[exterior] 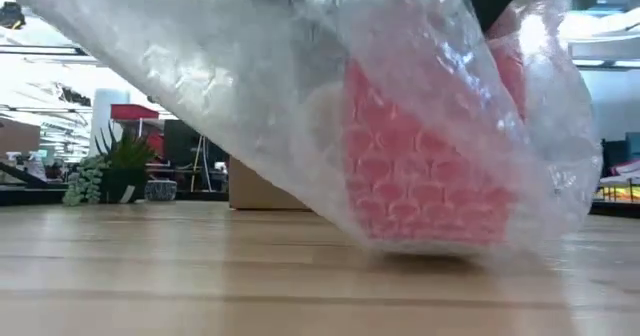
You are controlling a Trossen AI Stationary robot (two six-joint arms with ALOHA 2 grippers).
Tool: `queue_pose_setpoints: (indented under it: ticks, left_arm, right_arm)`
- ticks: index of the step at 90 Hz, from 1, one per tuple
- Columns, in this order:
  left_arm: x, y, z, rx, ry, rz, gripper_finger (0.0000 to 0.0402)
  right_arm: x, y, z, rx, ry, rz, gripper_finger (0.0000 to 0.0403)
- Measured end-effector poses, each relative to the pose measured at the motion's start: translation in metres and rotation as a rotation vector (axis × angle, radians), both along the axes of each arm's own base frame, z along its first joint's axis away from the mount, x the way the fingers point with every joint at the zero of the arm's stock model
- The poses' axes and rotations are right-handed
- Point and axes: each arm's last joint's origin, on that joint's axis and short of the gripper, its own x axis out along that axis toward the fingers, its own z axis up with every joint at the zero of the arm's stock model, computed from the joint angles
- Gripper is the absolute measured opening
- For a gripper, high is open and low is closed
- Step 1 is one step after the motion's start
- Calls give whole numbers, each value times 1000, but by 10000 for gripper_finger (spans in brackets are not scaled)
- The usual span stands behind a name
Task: Wrap mug
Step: Pack the red mug with the bubble wrap
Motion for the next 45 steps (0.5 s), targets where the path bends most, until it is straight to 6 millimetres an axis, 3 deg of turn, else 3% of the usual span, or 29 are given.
queue_pose_setpoints:
  ticks: [32,45]
  left_arm:
    - [-5,-10,1,19,-19,-29,0]
    - [-6,-15,2,31,-11,-73,0]
  right_arm:
    - [-4,6,37,-26,34,15,168]
    - [-16,8,61,-201,40,5,156]
